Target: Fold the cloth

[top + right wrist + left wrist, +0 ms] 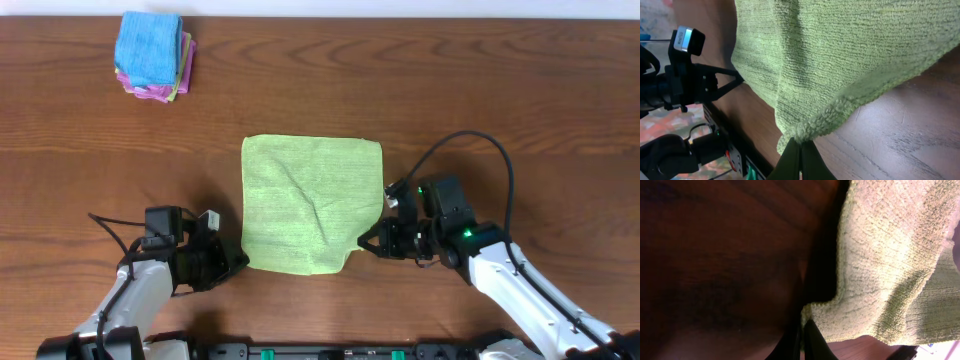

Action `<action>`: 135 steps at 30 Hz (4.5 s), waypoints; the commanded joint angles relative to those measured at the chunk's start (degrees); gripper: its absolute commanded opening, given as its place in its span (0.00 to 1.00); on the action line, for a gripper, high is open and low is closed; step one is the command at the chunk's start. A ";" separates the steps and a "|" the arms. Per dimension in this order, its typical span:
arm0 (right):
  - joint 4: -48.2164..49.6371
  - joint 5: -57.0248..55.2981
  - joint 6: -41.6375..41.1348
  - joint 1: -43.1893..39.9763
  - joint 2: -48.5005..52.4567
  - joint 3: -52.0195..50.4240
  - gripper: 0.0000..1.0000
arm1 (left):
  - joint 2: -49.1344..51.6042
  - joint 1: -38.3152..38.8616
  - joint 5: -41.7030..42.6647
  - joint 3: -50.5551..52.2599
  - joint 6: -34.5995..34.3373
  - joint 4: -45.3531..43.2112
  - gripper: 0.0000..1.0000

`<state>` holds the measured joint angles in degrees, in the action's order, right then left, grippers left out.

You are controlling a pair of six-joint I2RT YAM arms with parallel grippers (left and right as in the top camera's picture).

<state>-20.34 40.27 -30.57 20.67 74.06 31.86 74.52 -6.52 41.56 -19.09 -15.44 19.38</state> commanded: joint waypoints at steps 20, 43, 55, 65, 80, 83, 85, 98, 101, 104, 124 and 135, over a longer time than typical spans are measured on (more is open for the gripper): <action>7.02 -5.22 -3.89 -2.64 -0.68 0.46 0.02 | 0.46 0.20 4.98 -19.74 -9.05 -6.16 0.06; 17.90 -16.11 -7.89 -9.27 15.80 13.75 0.01 | 24.24 3.39 6.23 -29.75 -18.01 -30.12 0.06; 17.25 -9.66 -4.50 -12.76 32.79 31.45 0.02 | 35.65 4.96 2.25 -47.41 -18.86 -25.44 0.06; 8.46 -5.90 -2.32 -12.70 33.44 32.28 0.01 | 35.30 4.22 1.53 -47.41 -15.13 -17.73 0.06; -4.66 -4.02 2.38 -12.33 33.42 32.28 0.01 | 34.12 1.68 -0.74 -47.41 -5.79 -2.14 0.05; -5.44 -4.02 2.40 -12.33 33.42 32.28 0.02 | 34.12 1.68 -1.73 -47.41 -5.05 -0.02 0.06; -5.84 -4.04 2.40 -12.35 33.42 32.28 0.02 | 34.12 1.68 -1.77 -47.41 -3.96 2.08 0.06; -5.84 -3.98 3.54 -12.98 32.85 32.81 0.67 | 33.42 1.57 -4.02 -47.84 -3.39 4.83 0.78; -5.88 -3.98 4.90 -13.73 31.19 34.12 0.71 | 31.43 1.57 -3.78 -48.63 -3.21 4.76 0.80; -5.79 -4.28 5.90 -14.16 28.33 35.98 0.28 | 27.98 1.70 -2.95 -49.35 -0.48 4.37 0.68; -7.34 -34.27 7.43 -3.06 33.22 38.73 0.02 | 32.52 19.71 -40.54 -49.44 6.67 -5.62 0.06; -6.08 -34.18 7.45 -2.05 39.67 38.73 0.01 | 40.39 20.04 -38.91 -49.44 5.99 -7.61 0.06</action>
<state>-26.50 6.59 -23.83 17.76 111.90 70.61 112.97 13.41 2.59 -68.12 -10.02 11.57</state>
